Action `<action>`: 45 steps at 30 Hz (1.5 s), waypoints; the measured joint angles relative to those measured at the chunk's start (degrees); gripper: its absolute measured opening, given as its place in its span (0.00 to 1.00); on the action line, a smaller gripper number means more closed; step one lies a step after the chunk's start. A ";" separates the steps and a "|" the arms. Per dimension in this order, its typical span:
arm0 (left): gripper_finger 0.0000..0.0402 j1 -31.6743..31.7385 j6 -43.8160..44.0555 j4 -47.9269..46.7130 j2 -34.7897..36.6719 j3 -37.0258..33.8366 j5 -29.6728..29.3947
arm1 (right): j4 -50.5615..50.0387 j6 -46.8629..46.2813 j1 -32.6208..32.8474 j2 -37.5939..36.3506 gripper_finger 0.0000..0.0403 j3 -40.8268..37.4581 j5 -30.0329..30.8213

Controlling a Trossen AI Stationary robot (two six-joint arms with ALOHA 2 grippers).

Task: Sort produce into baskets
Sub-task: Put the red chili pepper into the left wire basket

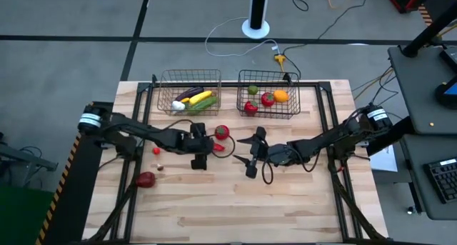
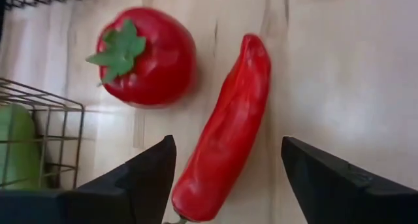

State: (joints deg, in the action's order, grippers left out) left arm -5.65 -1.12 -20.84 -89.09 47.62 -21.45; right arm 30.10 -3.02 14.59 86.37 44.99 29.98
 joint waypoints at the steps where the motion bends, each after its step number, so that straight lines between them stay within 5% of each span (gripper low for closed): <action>1: 0.65 0.21 -0.26 0.31 -0.74 0.00 -0.04 | -0.07 0.00 0.00 0.00 0.68 0.00 0.02; 14: 0.60 1.35 -0.97 2.09 -8.05 -0.03 -0.60 | -1.06 0.01 0.00 0.00 0.67 0.00 0.00; 24: 0.26 1.38 -0.68 0.21 -6.17 0.19 -0.41 | -1.17 -0.41 0.00 0.00 0.66 0.00 0.02; 28: 0.24 1.25 1.00 -1.65 -4.68 0.44 -0.35 | -1.30 -0.41 0.00 0.00 0.67 0.00 0.04; 40: 0.29 -2.58 -0.04 -9.70 12.51 2.74 4.11 | -3.69 -5.08 -0.15 0.00 0.65 0.02 0.07; 45: 0.27 -1.72 -4.62 -17.28 21.06 6.82 -2.04 | -3.76 -6.15 -0.28 0.00 0.66 0.02 0.07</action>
State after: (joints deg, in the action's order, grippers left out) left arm -7.37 -5.74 -38.12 -68.03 54.43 -23.49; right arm 26.34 -9.16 14.31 86.37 45.01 30.05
